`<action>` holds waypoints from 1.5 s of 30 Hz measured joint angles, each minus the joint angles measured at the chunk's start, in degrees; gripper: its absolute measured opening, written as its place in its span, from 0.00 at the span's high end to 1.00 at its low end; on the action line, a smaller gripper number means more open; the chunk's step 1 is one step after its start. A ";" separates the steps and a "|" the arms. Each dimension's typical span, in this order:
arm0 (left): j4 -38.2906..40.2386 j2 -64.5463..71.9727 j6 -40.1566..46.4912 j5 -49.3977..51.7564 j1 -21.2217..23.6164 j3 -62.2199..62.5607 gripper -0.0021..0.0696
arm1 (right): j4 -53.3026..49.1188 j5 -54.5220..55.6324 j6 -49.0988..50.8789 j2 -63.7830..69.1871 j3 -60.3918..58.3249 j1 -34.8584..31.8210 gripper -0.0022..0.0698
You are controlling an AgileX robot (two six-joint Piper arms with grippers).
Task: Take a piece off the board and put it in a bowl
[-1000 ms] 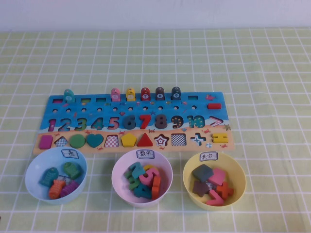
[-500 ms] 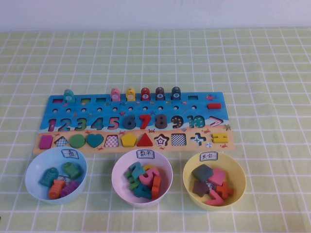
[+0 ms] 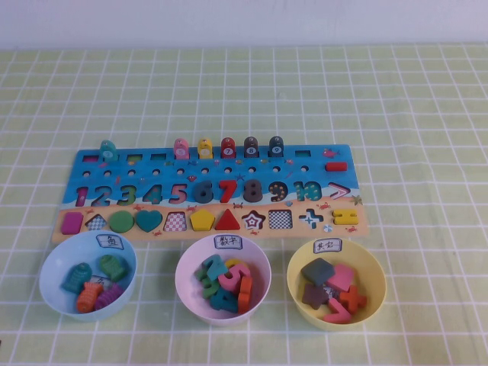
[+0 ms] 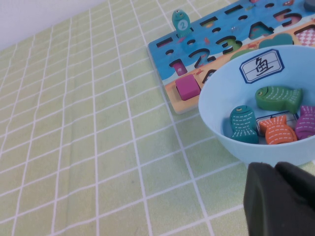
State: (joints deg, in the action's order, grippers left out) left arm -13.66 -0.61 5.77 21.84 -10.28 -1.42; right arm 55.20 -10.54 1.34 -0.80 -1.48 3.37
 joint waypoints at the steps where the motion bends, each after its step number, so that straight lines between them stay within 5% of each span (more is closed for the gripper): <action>1: 0.00 0.00 0.00 0.00 0.00 0.00 0.98 | 0.13 0.32 -1.34 0.00 0.00 0.00 0.99; 10: 0.00 0.00 0.00 0.00 0.00 0.00 0.98 | 1.25 1.23 -4.01 0.00 0.00 0.00 0.99; 16: 0.00 0.00 0.00 0.00 0.00 0.00 0.98 | -7.80 -9.10 -4.01 8.93 7.16 0.00 0.99; 25: 0.00 0.00 0.00 0.00 0.00 0.00 0.98 | -29.42 -30.75 -4.90 42.82 41.75 0.00 0.99; 32: 0.00 0.00 0.00 0.00 0.00 0.00 0.98 | -34.69 -50.89 -9.96 67.60 68.88 0.66 0.99; 45: -0.32 0.00 0.00 0.00 0.00 0.00 0.98 | -57.17 -60.44 -6.04 107.50 110.06 16.94 0.99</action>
State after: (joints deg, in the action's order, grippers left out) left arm -13.98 -0.61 5.77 21.84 -10.28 -1.42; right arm -1.96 -70.99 -4.70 106.70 108.58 20.31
